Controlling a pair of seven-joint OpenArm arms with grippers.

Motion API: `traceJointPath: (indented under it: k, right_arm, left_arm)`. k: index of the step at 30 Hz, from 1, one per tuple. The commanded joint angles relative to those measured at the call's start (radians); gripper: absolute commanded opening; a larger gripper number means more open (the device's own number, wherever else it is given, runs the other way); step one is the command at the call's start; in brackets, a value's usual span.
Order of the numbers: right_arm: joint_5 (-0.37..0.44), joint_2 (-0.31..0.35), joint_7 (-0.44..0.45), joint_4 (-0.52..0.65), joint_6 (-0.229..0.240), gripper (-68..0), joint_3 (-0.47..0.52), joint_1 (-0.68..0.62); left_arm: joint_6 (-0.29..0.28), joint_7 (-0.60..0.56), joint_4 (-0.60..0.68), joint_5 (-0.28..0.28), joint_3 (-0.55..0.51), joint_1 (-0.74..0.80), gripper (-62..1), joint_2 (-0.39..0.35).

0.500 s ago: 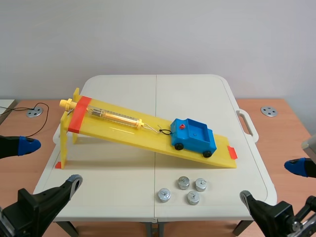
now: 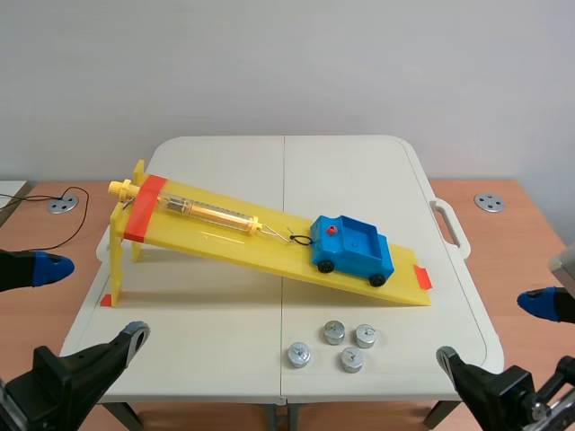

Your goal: Place the four metal weights on the blue cart on the ramp.

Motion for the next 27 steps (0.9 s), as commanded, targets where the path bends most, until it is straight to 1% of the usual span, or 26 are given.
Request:
traceJointPath:
  k: [1, 6, 11, 14, 18, 19, 21, 24, 27]
  right_arm:
    - [0.052, 0.054, 0.097, 0.111, -0.026, -1.4, 0.035, 0.001]
    - [0.052, 0.048, 0.097, 0.111, -0.026, -1.4, 0.035, 0.001]
    - [0.052, 0.041, 0.097, 0.111, -0.015, -1.4, 0.034, 0.001]
    - [0.052, 0.041, 0.097, 0.111, -0.014, -1.4, 0.034, 0.003]
    - [0.052, 0.040, 0.058, 0.111, -0.001, -1.5, 0.034, 0.027]
    - [0.052, 0.040, 0.044, 0.110, 0.012, -1.5, 0.033, 0.038]
    - [0.051, 0.038, 0.019, 0.110, 0.023, -1.5, 0.031, 0.058]
    - [0.037, 0.023, -0.013, 0.110, 0.028, -1.7, 0.014, 0.092]
    - [0.010, -0.006, -0.034, 0.109, 0.035, -2.7, -0.020, 0.122]
  left_arm:
    - [-0.017, -0.104, 0.074, -0.080, -0.016, 0.027, 1.4, -0.014]
    - [-0.017, -0.102, 0.074, -0.080, -0.016, 0.027, 1.4, -0.014]
    - [-0.017, -0.054, 0.074, -0.080, -0.016, 0.027, 1.4, -0.014]
    - [-0.017, -0.051, 0.074, -0.080, -0.016, 0.027, 1.4, -0.014]
    - [-0.017, -0.050, 0.074, -0.080, -0.016, 0.027, 1.4, -0.003]
    - [-0.017, -0.045, 0.074, -0.078, -0.016, 0.027, -0.6, 0.003]
    - [-0.017, -0.031, 0.074, -0.077, -0.016, 0.026, -8.7, 0.013]
    - [-0.018, -0.020, 0.074, -0.077, -0.016, 0.026, -19.8, 0.032]
    - [-0.018, 0.004, 0.074, -0.076, -0.016, 0.014, -27.6, 0.051]
